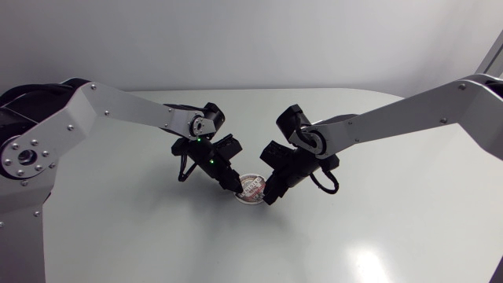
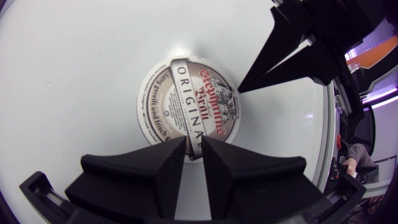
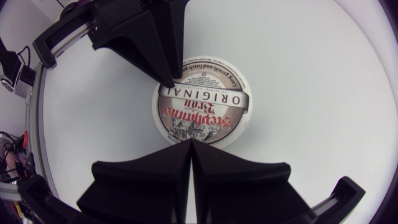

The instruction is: Turn the coaster over.

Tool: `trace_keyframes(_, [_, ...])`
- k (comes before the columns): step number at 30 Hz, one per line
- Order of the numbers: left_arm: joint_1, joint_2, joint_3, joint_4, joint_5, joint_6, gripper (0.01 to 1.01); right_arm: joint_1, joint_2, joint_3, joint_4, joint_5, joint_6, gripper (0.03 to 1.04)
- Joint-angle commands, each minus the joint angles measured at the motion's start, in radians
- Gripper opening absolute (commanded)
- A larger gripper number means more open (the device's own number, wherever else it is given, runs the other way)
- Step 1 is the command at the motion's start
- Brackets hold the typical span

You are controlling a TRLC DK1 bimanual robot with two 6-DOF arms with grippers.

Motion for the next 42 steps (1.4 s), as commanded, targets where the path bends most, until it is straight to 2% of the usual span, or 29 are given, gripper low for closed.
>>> trace_keyframes(1, [-0.002, 0.054, 0.029, -0.020, -0.023, 0.035, 0.157, -0.003, 0.038, -0.014, 0.004, 0.003, -0.022, 0.05])
trace_keyframes(14, [-0.027, 0.037, 0.003, -0.062, -0.035, 0.061, 0.157, -0.051, 0.126, 0.065, -0.005, 0.017, -0.045, 0.05])
trace_keyframes(20, [-0.042, -0.003, -0.007, -0.068, 0.023, 0.066, 0.162, -0.072, 0.172, 0.115, -0.016, 0.023, -0.052, 0.05])
trace_keyframes(26, [0.030, -0.095, 0.007, -0.068, 0.046, 0.063, 0.174, -0.051, 0.075, 0.082, -0.031, 0.021, -0.052, 0.05])
trace_keyframes(32, [0.105, -0.106, 0.030, -0.075, 0.046, 0.060, 0.187, -0.031, 0.052, 0.097, -0.044, 0.020, -0.048, 0.05])
trace_keyframes(36, [0.107, -0.061, 0.030, -0.101, 0.045, 0.060, 0.207, -0.020, 0.081, 0.128, -0.047, 0.020, -0.043, 0.05])
trace_keyframes(40, [0.101, -0.041, 0.024, -0.111, 0.045, 0.067, 0.300, -0.008, 0.097, 0.148, -0.048, 0.021, -0.038, 0.05])
trace_keyframes(42, [0.099, -0.037, 0.026, -0.111, 0.043, 0.066, 0.315, -0.003, 0.097, 0.154, -0.050, 0.020, -0.037, 0.05])
